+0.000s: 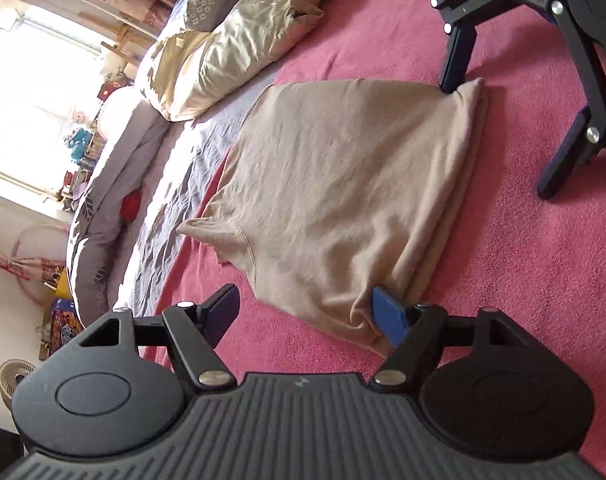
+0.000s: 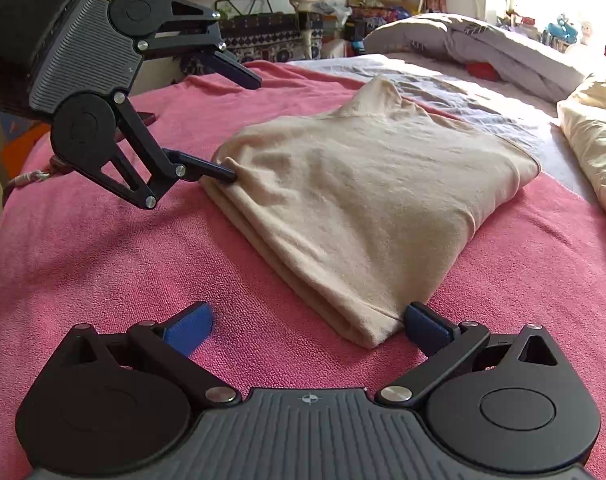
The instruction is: Fold clothes
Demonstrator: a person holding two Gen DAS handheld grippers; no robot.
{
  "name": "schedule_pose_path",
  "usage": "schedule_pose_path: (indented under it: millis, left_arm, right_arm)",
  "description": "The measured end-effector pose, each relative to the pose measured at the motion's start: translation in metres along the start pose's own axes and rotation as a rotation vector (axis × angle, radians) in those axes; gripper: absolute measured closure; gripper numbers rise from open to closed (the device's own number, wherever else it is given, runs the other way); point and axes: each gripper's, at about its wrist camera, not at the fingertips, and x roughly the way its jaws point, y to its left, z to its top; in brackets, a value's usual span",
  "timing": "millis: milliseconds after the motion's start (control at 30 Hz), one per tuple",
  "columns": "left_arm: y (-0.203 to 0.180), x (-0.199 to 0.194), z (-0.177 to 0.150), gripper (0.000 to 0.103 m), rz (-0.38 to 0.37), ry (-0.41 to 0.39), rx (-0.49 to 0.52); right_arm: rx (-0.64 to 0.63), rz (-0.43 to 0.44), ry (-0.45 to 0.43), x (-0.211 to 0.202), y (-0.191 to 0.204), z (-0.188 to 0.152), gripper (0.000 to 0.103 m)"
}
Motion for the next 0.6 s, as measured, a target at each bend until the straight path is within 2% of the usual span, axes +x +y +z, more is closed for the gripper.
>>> schedule_pose_path:
  millis: [133,267,333,433,500,600]
  left_arm:
    - [-0.009,0.010,-0.001,0.028,-0.012,-0.033,0.130]
    - [-0.006,-0.001,-0.002,0.029,-0.140,-0.067,0.140]
    - [-0.010,0.004,-0.001,0.029,-0.129,-0.069,0.166]
    - [-0.021,0.014,0.002,0.029,-0.062,-0.086,0.228]
    - [-0.024,0.015,0.003,0.029,-0.044,-0.103,0.252]
    - [-0.029,0.008,0.000,0.034,-0.015,-0.125,0.315]
  right_arm:
    - [0.004,0.004,-0.006,0.000,-0.001,-0.002,0.000]
    - [0.006,0.007,-0.010,-0.001,-0.001,-0.003,0.000]
    - [0.007,0.007,-0.012,-0.002,-0.002,-0.003,0.000]
    - [0.007,0.008,-0.013,-0.003,-0.002,-0.004,0.000]
    - [0.006,0.007,-0.009,-0.004,-0.001,-0.003,0.000]
    - [0.023,-0.013,0.085,-0.005,0.001,0.015,0.000]
